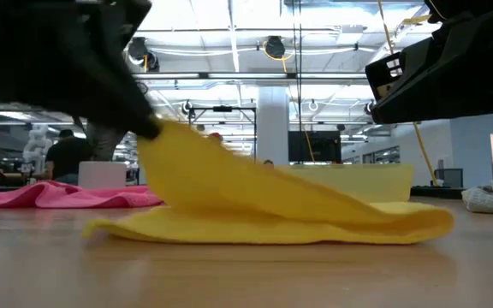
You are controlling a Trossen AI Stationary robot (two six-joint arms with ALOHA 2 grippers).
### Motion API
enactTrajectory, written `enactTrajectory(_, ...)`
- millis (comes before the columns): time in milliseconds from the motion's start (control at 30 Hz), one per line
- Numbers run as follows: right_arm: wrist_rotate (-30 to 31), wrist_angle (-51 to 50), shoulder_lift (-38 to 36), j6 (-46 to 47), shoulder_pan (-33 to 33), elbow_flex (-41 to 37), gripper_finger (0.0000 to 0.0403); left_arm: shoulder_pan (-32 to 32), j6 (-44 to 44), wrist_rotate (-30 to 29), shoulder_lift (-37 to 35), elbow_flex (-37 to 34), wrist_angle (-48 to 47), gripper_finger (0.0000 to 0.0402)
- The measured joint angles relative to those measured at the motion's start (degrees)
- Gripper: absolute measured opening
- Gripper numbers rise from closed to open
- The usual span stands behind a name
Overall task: Fold microfiber towels
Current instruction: Fold the yellow kitchen towel
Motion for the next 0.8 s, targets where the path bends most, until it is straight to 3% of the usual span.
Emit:
enactTrajectory(100,0.00,-0.45,0.00,0.07,0.00,0.00,0.0000,-0.27,-2.03,3.15,2.09,0.00,0.43,0.0005)
enactTrajectory(333,0.00,-0.62,0.00,0.72,0.00,0.00,0.0000,-0.51,-3.05,3.28,4.71,-0.07,-1.81,0.0012)
enactTrajectory(600,-0.02,-0.80,0.00,1.52,-0.44,0.00,0.0000,-2.07,-1.40,-4.80,0.69,0.00,-4.47,0.0011)
enactTrajectory(800,-0.04,-0.83,0.00,1.51,-0.50,0.00,0.0000,-3.49,-4.60,-3.15,-0.01,-0.03,-10.96,0.0011)
